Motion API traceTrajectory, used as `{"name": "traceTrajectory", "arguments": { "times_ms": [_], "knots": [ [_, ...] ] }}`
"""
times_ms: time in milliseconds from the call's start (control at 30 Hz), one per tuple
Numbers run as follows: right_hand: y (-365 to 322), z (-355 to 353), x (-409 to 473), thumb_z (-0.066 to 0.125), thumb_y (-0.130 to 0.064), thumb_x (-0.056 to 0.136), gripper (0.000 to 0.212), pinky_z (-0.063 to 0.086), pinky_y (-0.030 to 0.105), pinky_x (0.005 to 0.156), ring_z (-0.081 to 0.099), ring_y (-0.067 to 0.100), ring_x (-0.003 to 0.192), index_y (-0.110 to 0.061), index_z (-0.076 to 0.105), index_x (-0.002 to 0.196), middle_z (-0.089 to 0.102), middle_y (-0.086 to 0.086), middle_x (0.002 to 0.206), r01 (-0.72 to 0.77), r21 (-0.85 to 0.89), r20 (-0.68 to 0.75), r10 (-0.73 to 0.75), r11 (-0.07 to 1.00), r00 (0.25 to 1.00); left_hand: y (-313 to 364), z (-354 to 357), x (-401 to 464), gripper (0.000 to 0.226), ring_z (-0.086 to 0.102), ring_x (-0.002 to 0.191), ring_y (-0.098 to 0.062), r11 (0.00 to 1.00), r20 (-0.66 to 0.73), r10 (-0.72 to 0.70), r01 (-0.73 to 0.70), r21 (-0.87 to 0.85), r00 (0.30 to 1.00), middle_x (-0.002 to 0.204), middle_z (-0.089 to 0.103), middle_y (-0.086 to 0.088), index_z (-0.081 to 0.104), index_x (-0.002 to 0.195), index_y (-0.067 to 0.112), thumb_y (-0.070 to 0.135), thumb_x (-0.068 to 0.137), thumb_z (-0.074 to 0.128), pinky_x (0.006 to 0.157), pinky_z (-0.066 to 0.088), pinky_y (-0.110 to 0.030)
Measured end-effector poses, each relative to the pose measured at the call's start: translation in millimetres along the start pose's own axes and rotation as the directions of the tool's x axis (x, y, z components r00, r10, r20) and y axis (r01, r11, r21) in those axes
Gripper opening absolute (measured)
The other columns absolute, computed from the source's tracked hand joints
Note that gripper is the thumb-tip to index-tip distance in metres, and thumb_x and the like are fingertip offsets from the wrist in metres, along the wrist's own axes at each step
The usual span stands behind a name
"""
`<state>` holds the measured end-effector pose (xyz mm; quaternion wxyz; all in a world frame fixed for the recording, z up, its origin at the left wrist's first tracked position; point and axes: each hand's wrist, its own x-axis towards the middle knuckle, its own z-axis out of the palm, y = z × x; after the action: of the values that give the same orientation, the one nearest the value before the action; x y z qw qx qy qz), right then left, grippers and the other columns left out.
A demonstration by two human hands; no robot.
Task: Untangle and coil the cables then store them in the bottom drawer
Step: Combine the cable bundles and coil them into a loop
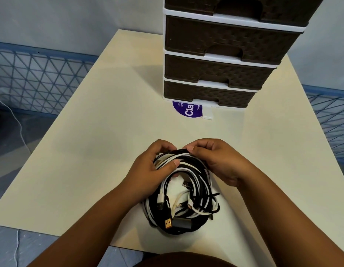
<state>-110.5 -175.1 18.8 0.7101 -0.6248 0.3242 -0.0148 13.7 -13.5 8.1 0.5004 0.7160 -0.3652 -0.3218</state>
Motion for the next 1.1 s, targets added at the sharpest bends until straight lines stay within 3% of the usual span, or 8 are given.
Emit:
{"name": "traceTrajectory", "arguments": {
  "times_ms": [133, 267, 367, 533, 633, 867, 967, 1100],
  "knots": [
    [2.6, -6.1, -7.6, 0.067, -0.016, 0.09, 0.016, 0.056, 0.044, 0.089, 0.071, 0.027, 0.089, -0.007, 0.072, 0.102, 0.075, 0.015, 0.096, 0.003, -0.16, 0.051, 0.006, 0.987, 0.999, -0.4, 1.6, 0.1, 0.018, 0.066, 0.091, -0.003, 1.0, -0.031, -0.018, 0.019, 0.011, 0.999, 0.099, 0.068, 0.018, 0.063, 0.103, 0.033, 0.022, 0.089, 0.067, 0.075, 0.052, -0.018],
    [7.4, 3.0, -10.1, 0.068, -0.023, 0.09, 0.011, 0.056, 0.051, 0.086, 0.072, 0.027, 0.084, -0.015, 0.073, 0.094, 0.075, 0.008, 0.088, 0.076, -0.318, -0.089, -0.109, 0.945, 0.99, -1.3, 0.4, 1.2, 0.017, 0.069, 0.087, -0.005, 0.999, -0.036, -0.035, 0.035, 0.008, 0.999, 0.098, 0.07, 0.016, 0.065, 0.104, 0.032, 0.022, 0.091, 0.066, 0.074, 0.052, -0.017],
    [9.2, 12.1, -11.3, 0.066, -0.031, 0.09, 0.011, 0.056, 0.044, 0.082, 0.07, 0.013, 0.081, -0.023, 0.073, 0.093, 0.074, -0.004, 0.086, 0.106, -0.457, -0.167, -0.203, 0.883, 0.965, 0.9, -0.5, 1.3, 0.016, 0.072, 0.076, -0.01, 0.997, -0.028, -0.066, 0.065, -0.043, 0.997, 0.097, 0.072, 0.009, 0.066, 0.107, 0.027, 0.02, 0.093, 0.063, 0.067, 0.053, -0.017],
    [12.6, 19.8, -13.5, 0.075, -0.034, 0.082, 0.008, 0.059, 0.04, 0.078, 0.07, 0.01, 0.074, -0.026, 0.075, 0.085, 0.073, -0.006, 0.076, 0.107, -0.33, -0.306, -0.214, 0.938, 0.928, 3.6, -1.9, 1.0, 0.013, 0.071, 0.07, -0.008, 0.998, -0.023, -0.057, 0.057, 0.008, 0.998, 0.091, 0.071, 0.015, 0.067, 0.105, 0.026, 0.023, 0.096, 0.058, 0.066, 0.052, -0.015],
    [16.0, 23.3, -14.3, 0.074, -0.036, 0.082, 0.008, 0.055, 0.026, 0.072, 0.066, 0.004, 0.072, -0.028, 0.072, 0.081, 0.07, -0.011, 0.073, 0.124, -0.407, -0.355, -0.281, 0.905, 0.891, 3.7, -1.6, 1.4, 0.014, 0.068, 0.073, -0.003, 0.996, -0.028, -0.024, 0.026, 0.079, 0.999, 0.088, 0.071, 0.014, 0.068, 0.101, 0.026, 0.024, 0.097, 0.055, 0.066, 0.048, -0.011],
    [12.9, 28.0, -10.6, 0.051, -0.037, 0.098, 0.017, 0.038, 0.009, 0.061, 0.056, 0.005, 0.074, -0.025, 0.059, 0.089, 0.062, -0.011, 0.079, 0.135, -0.693, -0.203, -0.37, 0.708, 0.906, 2.3, -0.1, 3.0, 0.017, 0.066, 0.077, -0.002, 0.996, -0.052, -0.022, 0.027, 0.091, 0.998, 0.086, 0.07, 0.013, 0.068, 0.097, 0.027, 0.029, 0.099, 0.052, 0.068, 0.05, -0.016],
    [13.2, 28.9, -6.2, 0.047, -0.039, 0.099, 0.028, 0.035, 0.013, 0.059, 0.053, 0.003, 0.068, -0.03, 0.049, 0.073, 0.055, -0.011, 0.07, 0.112, -0.643, -0.194, -0.303, 0.758, 0.933, 1.8, 0.6, 3.8, 0.018, 0.067, 0.076, -0.002, 0.997, -0.066, -0.054, 0.057, 0.047, 0.996, 0.086, 0.071, 0.012, 0.068, 0.097, 0.024, 0.031, 0.099, 0.051, 0.066, 0.05, -0.015],
    [14.1, 30.4, -5.0, 0.052, -0.043, 0.097, 0.031, 0.052, 0.041, 0.076, 0.065, 0.022, 0.079, -0.015, 0.061, 0.085, 0.067, 0.007, 0.083, 0.084, -0.302, -0.23, -0.158, 0.95, 0.96, 2.1, 0.9, 3.7, 0.019, 0.068, 0.072, -0.003, 0.998, -0.065, -0.062, 0.063, 0.017, 0.996, 0.085, 0.071, 0.011, 0.068, 0.097, 0.022, 0.031, 0.099, 0.051, 0.063, 0.048, -0.012]
  ]
}}
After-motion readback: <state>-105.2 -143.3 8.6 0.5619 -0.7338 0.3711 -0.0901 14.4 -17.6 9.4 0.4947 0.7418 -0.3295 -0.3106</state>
